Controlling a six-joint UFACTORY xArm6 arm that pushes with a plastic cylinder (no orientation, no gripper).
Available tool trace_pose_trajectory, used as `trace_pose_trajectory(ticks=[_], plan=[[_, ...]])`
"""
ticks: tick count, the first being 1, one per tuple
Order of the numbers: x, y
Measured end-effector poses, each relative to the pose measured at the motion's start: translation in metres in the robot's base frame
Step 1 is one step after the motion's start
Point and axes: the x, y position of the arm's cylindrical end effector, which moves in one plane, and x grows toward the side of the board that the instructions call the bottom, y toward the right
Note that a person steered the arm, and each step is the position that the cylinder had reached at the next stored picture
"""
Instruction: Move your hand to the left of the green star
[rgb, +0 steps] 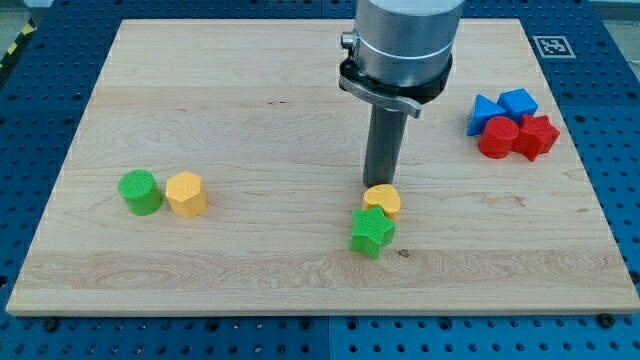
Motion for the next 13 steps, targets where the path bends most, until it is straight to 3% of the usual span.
trace_pose_trajectory(ticks=[1,2,3,4,6,11,12,13], plan=[[-0.034,-0.013],[-0.029,0.015],[0.0,0.096],[0.05,0.106],[0.061,0.105],[0.014,0.042],[0.037,0.09],[0.053,0.07]])
